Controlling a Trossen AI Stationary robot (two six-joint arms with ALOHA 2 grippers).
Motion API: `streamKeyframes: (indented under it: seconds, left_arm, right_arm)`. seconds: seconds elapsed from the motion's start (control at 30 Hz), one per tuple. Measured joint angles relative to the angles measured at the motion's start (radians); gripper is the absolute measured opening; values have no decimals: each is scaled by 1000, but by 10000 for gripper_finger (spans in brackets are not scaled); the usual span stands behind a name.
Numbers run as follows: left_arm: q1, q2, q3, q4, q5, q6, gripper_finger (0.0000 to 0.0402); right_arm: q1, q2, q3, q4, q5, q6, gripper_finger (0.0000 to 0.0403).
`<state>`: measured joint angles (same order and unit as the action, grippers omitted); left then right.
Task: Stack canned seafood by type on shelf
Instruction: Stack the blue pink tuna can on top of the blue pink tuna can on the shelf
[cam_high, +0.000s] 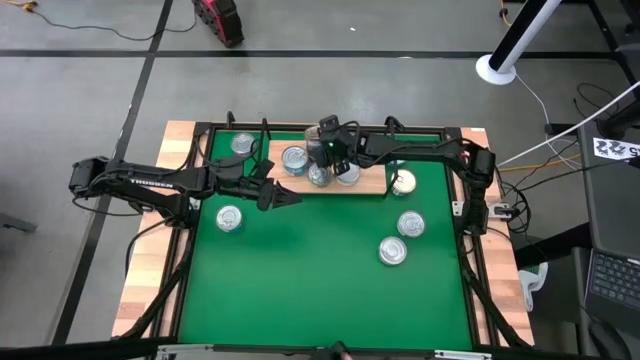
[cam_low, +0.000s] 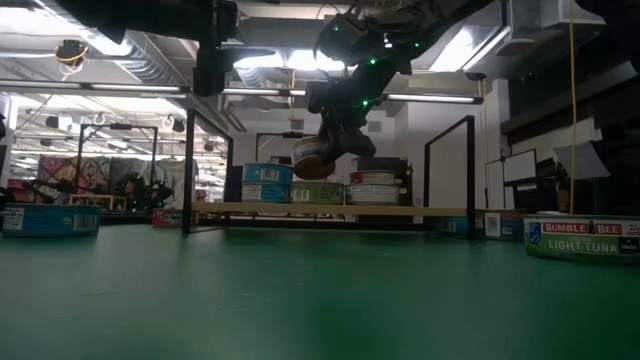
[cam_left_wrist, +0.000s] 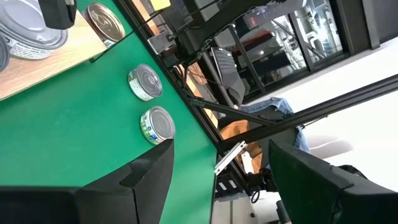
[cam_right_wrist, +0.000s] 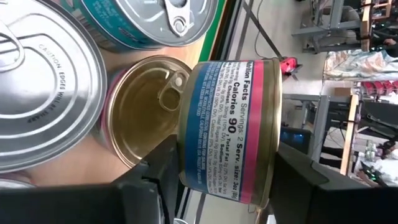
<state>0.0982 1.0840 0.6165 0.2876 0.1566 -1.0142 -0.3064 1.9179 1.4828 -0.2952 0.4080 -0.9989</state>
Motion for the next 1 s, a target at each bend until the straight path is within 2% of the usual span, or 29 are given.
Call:
streamKeyframes:
  seconds: [0.43,0.83,1.0]
  left_arm:
    - [0,0,0,-1,0,0,253]
    - [0,0,1,-18,0,19,253]
    - [0,0,1,-18,0,20,253]
  right_arm:
    - [-9,21,2,-7,-35,-2,175]
    - [-8,39,3,9,-12,-2,175]
    - [-8,39,3,7,1,-2,195]
